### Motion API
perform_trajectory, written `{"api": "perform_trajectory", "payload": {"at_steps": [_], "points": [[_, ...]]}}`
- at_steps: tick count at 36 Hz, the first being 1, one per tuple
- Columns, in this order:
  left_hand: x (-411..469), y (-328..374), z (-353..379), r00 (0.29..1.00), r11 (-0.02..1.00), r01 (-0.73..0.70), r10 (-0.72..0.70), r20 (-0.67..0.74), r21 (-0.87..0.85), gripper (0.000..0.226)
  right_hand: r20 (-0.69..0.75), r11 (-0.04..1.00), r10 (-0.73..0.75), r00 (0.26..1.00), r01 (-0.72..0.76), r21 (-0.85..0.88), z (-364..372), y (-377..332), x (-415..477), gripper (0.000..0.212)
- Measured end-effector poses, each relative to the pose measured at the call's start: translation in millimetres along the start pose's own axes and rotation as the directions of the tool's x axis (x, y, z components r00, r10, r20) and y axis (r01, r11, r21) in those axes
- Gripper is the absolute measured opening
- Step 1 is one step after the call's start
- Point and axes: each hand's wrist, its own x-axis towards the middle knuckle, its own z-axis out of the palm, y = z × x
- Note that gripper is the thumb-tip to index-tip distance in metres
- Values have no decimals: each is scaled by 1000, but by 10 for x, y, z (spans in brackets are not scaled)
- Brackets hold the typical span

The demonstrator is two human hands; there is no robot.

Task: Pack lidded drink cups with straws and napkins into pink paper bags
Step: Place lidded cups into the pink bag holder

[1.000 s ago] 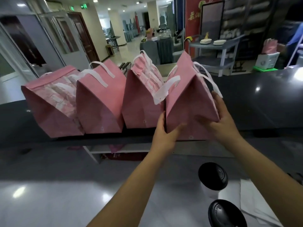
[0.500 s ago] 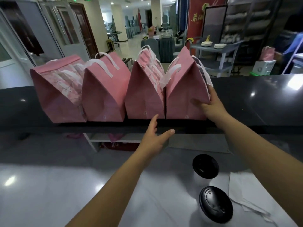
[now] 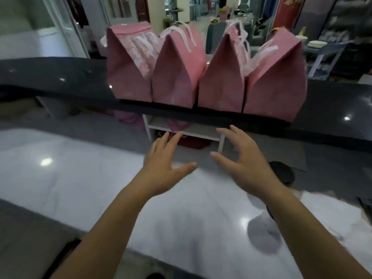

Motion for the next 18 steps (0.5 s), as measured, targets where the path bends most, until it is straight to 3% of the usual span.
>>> {"api": "perform_trajectory", "payload": {"at_steps": [3, 8, 12, 18], "points": [[-467, -340, -137, 987, 991, 105, -93, -132, 81, 87, 100, 987, -105, 989, 116, -114, 454, -327, -121, 66], [-1362, -1003, -183, 884, 926, 377, -367, -291, -24, 86, 304, 994, -96, 948, 108, -22, 1471, -600, -422, 68], [-2114, -1497, -195, 743, 798, 593, -592, -312, -105, 90, 572, 989, -137, 809, 142, 37, 2199, -752, -633, 72], [-3074, -2027, -407, 544, 641, 720, -759, -358, -265, 85, 696, 941, -309, 649, 313, 126, 2890, -1449, -808, 72]]}}
